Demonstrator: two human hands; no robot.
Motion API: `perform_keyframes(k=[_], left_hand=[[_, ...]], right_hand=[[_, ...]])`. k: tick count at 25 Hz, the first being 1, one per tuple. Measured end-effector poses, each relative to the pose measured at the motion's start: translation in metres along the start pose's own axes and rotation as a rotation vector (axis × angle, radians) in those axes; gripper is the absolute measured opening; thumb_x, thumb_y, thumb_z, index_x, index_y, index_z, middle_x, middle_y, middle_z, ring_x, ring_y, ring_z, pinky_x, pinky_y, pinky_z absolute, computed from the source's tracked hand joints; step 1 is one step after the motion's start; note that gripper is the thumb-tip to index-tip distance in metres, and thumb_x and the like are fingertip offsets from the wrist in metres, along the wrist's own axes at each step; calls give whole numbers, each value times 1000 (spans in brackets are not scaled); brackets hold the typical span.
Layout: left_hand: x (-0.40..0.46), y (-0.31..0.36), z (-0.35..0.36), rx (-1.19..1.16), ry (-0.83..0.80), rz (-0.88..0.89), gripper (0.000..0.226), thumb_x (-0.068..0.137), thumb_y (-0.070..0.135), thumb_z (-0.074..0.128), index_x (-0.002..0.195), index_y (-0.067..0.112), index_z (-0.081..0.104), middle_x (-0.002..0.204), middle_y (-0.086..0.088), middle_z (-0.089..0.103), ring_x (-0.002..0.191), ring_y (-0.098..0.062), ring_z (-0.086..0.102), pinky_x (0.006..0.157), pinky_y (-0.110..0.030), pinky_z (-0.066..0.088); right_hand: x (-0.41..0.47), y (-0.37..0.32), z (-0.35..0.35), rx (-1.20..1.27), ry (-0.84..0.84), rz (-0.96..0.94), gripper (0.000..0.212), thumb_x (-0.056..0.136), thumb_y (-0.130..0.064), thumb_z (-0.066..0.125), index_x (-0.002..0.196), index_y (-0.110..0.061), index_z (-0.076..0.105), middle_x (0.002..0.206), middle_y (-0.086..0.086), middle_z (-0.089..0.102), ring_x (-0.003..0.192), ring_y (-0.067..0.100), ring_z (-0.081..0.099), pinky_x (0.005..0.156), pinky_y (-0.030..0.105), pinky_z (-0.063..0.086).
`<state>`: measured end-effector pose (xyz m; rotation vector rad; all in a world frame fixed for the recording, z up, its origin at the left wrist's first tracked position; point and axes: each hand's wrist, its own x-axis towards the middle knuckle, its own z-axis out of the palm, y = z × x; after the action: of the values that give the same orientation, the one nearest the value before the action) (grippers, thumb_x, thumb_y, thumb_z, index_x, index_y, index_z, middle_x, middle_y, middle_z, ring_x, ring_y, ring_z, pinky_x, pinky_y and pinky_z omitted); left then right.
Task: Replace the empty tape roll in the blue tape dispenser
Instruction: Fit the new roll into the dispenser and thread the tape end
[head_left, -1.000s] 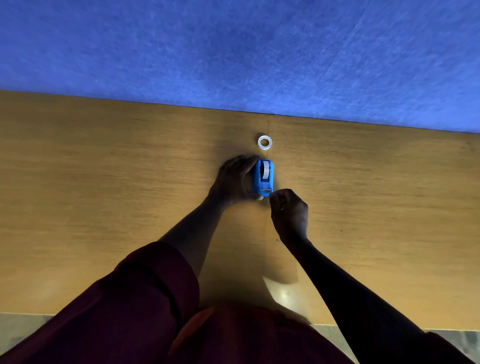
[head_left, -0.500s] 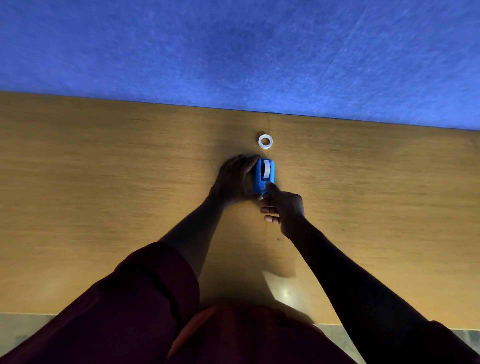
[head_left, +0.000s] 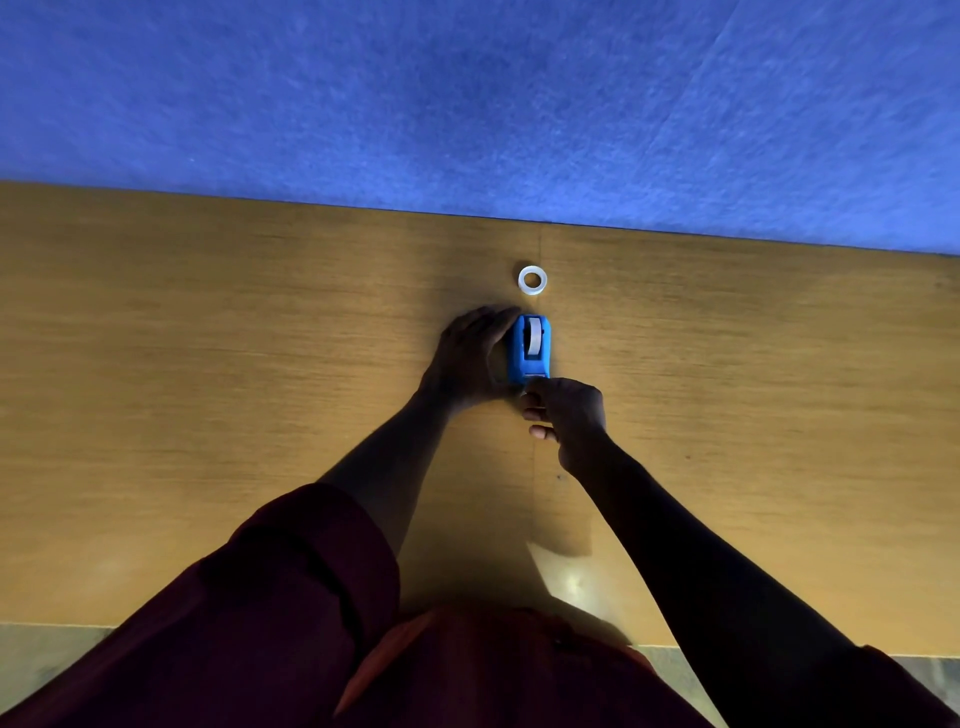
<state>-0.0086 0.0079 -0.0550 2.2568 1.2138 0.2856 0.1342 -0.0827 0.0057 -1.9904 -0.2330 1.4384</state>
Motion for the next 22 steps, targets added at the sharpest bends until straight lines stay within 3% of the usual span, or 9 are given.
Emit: perform_keyframes(k=[5, 12, 22], left_hand=[[-2, 0, 0, -8, 26, 11, 114, 62, 67, 82, 156, 21, 34, 156, -4, 44, 146, -24, 36, 121, -45, 29], [-2, 2, -1, -6, 22, 12, 117, 62, 65, 83, 156, 20, 32, 156, -7, 42, 146, -25, 35, 122, -45, 27], [-1, 2, -2, -2, -12, -8, 117, 63, 70, 80, 157, 21, 30, 159, -5, 40, 148, -24, 31, 123, -44, 26]], right_hand=[[-1, 6, 0, -12, 3, -39, 12, 93, -25, 65, 96, -16, 73, 83, 0, 77, 75, 15, 71, 54, 29, 53], [-5, 12, 1, -46, 42, -125, 11, 90, -25, 68, 83, -19, 74, 76, -1, 76, 72, 14, 71, 58, 32, 56], [-8, 10, 1, -109, 80, -162, 12, 93, -23, 66, 83, -19, 72, 80, 4, 73, 70, 15, 65, 59, 32, 54]])
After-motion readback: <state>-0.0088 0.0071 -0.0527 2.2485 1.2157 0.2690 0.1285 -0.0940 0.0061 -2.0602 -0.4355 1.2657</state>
